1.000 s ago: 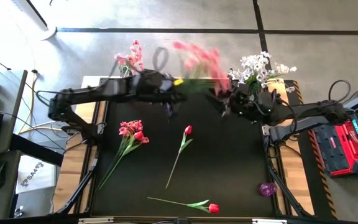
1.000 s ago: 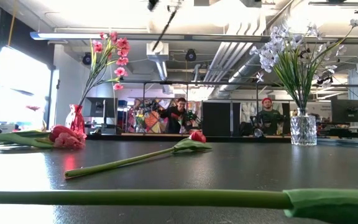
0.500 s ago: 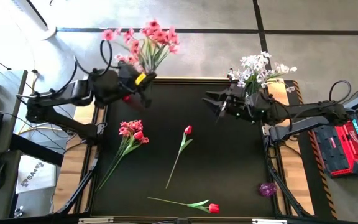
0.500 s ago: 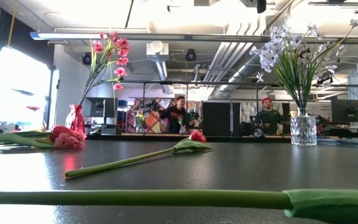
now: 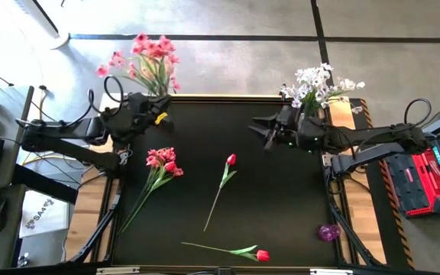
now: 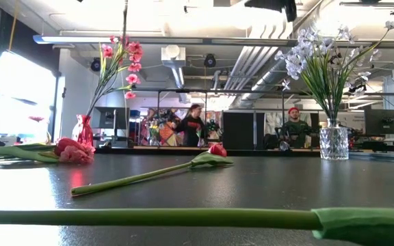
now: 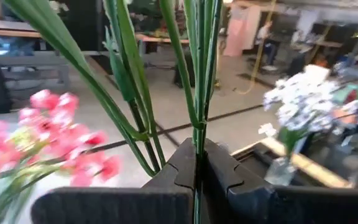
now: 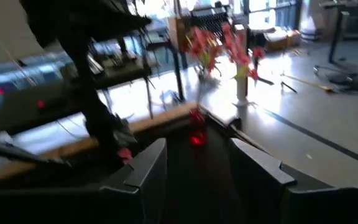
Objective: Sort flowers into vase by color
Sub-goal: Put the top pink flowers into the red flower vase
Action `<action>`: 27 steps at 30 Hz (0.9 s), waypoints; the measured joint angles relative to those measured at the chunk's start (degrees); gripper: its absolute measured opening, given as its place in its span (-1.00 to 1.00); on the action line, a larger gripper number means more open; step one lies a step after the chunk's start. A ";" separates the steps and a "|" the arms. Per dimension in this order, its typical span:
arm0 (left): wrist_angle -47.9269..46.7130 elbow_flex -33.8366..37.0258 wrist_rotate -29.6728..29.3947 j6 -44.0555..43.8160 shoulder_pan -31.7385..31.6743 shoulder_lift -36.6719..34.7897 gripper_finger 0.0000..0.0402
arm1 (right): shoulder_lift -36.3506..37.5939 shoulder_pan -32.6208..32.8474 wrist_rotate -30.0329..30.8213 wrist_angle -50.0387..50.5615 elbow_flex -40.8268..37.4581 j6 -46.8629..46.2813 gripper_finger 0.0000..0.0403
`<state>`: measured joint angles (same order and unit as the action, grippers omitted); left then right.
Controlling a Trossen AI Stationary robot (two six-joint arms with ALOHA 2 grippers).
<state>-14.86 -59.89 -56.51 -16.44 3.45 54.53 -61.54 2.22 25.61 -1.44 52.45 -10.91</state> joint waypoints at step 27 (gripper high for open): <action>-1.58 31.35 -33.43 -15.66 -5.14 -19.76 -1.00 | -7.76 -7.50 -0.81 9.73 0.00 -4.31 -0.20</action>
<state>-16.45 -28.54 -89.94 -32.11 -1.69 34.77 -69.30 -5.28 24.80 8.30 52.44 -15.22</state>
